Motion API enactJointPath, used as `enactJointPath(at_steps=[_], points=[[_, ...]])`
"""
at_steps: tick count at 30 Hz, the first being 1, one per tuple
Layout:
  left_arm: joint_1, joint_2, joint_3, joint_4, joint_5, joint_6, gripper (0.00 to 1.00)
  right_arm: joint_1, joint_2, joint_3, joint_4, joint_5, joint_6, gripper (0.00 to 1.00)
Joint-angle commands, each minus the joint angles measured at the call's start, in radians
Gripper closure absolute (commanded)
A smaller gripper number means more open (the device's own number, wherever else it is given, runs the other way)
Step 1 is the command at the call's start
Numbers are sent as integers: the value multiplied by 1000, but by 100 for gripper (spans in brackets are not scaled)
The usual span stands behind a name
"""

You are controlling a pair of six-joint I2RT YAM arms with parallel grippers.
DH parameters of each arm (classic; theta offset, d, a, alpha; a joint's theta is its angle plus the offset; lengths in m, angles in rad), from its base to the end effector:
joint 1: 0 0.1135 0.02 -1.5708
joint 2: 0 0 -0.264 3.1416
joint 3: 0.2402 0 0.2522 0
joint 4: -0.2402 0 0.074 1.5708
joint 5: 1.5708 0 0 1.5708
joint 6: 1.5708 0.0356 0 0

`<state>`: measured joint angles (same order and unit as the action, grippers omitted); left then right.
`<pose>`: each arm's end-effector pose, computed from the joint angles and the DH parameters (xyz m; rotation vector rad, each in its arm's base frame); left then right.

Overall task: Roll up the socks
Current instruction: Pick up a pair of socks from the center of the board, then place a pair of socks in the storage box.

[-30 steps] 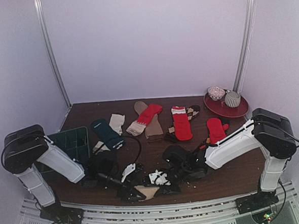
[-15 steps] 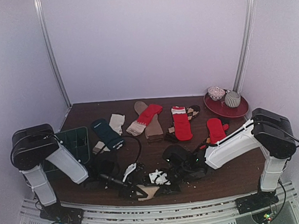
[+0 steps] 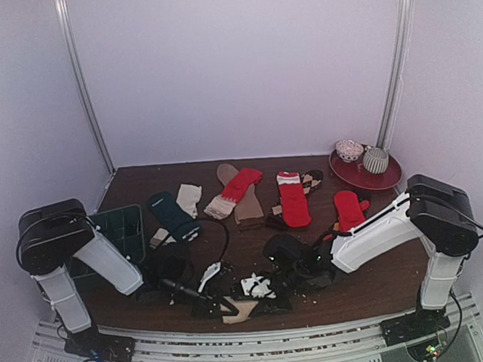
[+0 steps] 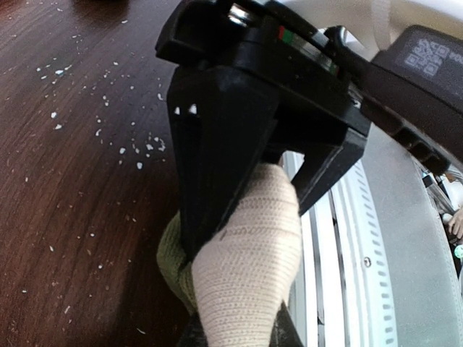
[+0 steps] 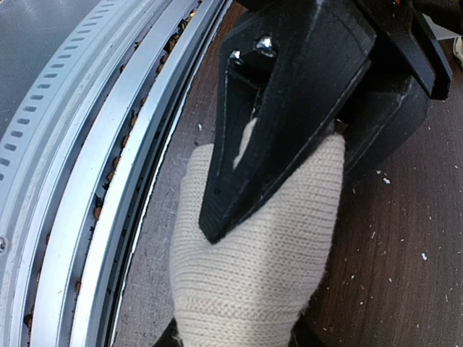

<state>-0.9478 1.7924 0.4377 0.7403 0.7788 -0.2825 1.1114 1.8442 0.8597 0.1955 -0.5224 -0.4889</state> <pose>0.1374 -0.2341 0.0874 1.2428 2.0628 -1.4940 0.1396 0.3222 0.1224 -1.9046 1.4811 0.9129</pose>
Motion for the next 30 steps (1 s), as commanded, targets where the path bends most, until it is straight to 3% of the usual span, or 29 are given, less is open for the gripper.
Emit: enactJointPath(at_steps=[1, 6, 12, 18, 23, 30], points=[[-28, 19, 16, -48, -103, 34, 100, -16, 97, -34, -181, 167, 32, 71], [-27, 1, 26, -88, -214, 43, 100, -54, 45, -26, -150, 148, 116, 65], [-10, -56, 78, -197, -384, 17, 100, -159, -155, -70, -83, 77, 239, 46], [36, -146, 124, -270, -438, 3, 100, -236, -343, -95, -65, 20, 342, 37], [74, -257, 203, -410, -540, 23, 100, -282, -410, -100, -38, 50, 445, 35], [232, -483, 243, -581, -739, 21, 100, -320, -416, -153, 65, 80, 507, 37]])
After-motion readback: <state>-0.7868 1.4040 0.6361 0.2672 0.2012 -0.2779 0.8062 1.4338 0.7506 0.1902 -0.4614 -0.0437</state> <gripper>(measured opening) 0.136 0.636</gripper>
